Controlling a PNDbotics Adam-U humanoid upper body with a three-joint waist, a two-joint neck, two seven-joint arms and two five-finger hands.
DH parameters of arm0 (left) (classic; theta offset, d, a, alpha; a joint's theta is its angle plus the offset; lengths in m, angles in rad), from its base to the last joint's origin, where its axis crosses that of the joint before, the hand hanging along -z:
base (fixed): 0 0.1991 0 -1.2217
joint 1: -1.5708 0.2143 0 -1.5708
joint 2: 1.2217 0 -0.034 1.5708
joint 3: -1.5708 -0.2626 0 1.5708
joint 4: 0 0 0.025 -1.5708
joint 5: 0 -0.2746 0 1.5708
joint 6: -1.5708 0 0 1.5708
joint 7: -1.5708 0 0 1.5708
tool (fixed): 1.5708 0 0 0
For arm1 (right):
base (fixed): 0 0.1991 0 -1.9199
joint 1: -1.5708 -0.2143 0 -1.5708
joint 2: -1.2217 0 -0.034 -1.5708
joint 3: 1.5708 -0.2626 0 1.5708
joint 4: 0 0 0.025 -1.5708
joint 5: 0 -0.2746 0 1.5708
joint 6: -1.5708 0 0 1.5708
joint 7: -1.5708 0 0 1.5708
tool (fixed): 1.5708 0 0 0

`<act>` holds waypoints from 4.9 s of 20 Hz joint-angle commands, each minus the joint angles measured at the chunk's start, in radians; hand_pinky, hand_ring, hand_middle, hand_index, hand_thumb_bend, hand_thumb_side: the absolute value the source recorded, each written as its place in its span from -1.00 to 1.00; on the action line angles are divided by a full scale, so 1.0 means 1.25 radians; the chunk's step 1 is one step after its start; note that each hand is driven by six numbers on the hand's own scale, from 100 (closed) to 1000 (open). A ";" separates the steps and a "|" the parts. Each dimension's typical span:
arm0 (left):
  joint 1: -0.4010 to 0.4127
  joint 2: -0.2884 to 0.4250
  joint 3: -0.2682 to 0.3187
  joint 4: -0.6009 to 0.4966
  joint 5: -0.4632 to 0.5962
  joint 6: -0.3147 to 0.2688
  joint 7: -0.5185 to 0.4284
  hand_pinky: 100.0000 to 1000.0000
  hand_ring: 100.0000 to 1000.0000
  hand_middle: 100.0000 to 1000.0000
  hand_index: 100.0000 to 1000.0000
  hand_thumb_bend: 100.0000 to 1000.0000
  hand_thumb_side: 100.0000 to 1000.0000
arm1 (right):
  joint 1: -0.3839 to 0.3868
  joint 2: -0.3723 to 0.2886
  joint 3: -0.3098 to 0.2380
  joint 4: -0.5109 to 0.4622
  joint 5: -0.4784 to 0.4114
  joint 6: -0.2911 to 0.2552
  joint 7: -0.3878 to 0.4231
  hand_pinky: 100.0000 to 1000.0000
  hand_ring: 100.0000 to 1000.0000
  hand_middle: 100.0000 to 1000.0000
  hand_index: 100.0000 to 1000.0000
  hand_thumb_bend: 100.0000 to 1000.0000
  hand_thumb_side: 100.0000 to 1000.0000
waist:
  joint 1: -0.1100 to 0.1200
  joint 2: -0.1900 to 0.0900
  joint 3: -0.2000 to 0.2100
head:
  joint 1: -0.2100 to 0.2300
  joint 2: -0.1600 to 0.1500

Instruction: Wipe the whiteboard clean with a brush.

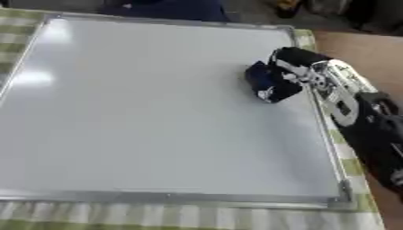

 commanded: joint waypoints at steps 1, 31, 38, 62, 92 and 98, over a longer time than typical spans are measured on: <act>-0.008 0.006 0.001 -0.015 -0.001 0.001 -0.003 -0.14 -0.13 -0.14 -0.27 -1.00 1.00 | -0.018 -0.011 0.013 -0.008 0.019 -0.011 0.017 0.12 0.28 -0.62 -0.40 -1.00 -0.31 | 0.003 -0.012 0.002 | -0.005 -0.010; -0.011 0.006 0.003 -0.015 -0.002 0.005 -0.004 -0.13 -0.13 -0.14 -0.27 -1.00 1.00 | 0.006 0.006 0.064 -0.102 -0.158 0.030 0.171 0.01 0.17 -0.68 -0.37 -1.00 -0.31 | -0.007 -0.012 0.007 | 0.003 -0.004; -0.011 0.006 0.003 -0.015 -0.001 0.007 -0.005 -0.13 -0.13 -0.14 -0.27 -1.00 1.00 | 0.028 -0.005 0.088 -0.194 -0.154 0.037 0.189 0.01 0.18 -0.68 -0.37 -1.00 -0.29 | -0.009 -0.016 0.008 | 0.002 -0.003; -0.011 0.003 0.004 -0.015 -0.005 0.002 -0.005 -0.12 -0.13 -0.14 -0.28 -1.00 1.00 | 0.056 0.015 0.059 -0.063 -0.024 0.033 0.074 0.03 0.22 -0.67 -0.38 -1.00 -0.37 | 0.002 -0.004 0.011 | 0.002 -0.016; -0.009 0.005 0.003 -0.015 -0.007 -0.001 -0.008 -0.12 -0.13 -0.14 -0.28 -1.00 1.00 | 0.041 -0.024 -0.015 0.031 -0.008 0.081 -0.035 0.02 0.21 -0.69 -0.39 -1.00 -0.34 | 0.007 -0.002 0.005 | 0.016 -0.014; -0.009 0.006 0.004 -0.015 -0.006 0.000 -0.008 -0.12 -0.13 -0.14 -0.28 -1.00 1.00 | 0.047 -0.026 -0.017 0.029 -0.015 0.079 -0.038 0.03 0.21 -0.64 -0.37 -1.00 -0.30 | 0.007 -0.004 0.003 | 0.017 -0.014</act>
